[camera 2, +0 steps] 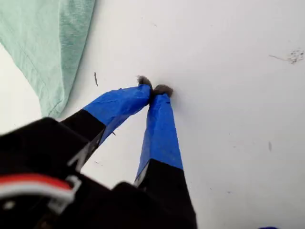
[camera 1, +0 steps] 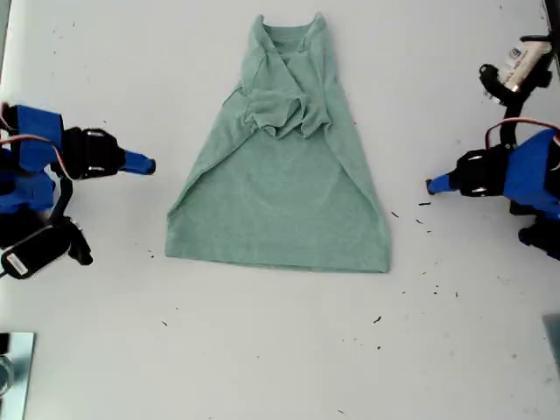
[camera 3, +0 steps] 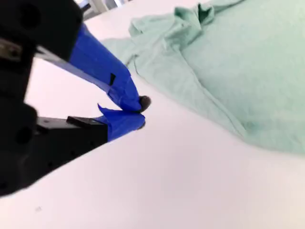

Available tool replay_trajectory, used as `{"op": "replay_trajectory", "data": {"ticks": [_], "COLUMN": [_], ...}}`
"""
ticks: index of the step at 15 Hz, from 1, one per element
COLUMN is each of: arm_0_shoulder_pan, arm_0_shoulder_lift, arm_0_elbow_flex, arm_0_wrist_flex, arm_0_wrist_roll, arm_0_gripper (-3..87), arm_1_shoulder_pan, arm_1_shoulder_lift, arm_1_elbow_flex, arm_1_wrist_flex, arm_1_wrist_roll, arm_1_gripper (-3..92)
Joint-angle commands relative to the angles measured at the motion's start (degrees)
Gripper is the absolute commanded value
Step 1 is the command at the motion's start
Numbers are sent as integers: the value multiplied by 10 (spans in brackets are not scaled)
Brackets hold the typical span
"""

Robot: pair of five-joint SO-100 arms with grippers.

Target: Fold t shirt

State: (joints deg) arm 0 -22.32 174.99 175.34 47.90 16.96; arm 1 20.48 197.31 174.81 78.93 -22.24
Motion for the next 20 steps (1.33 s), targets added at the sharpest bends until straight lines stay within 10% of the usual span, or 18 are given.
{"op": "replay_trajectory", "data": {"ticks": [1,9,14,20], "arm_0_shoulder_pan": [8,8,9,10], "arm_0_shoulder_lift": [91,138,147,147], "arm_0_elbow_flex": [55,80,83,83], "arm_0_wrist_flex": [0,3,7,6], "arm_0_wrist_roll": [-19,-14,-12,-10], "arm_0_gripper": [-3,-3,-3,-3], "arm_1_shoulder_pan": [-16,-152,-166,-184], "arm_1_shoulder_lift": [4,-694,-756,-831], "arm_1_elbow_flex": [5,-854,-841,-621], "arm_1_wrist_flex": [5,219,214,16], "arm_1_wrist_roll": [16,28,16,22], "arm_1_gripper": [25,22,327,335]}}
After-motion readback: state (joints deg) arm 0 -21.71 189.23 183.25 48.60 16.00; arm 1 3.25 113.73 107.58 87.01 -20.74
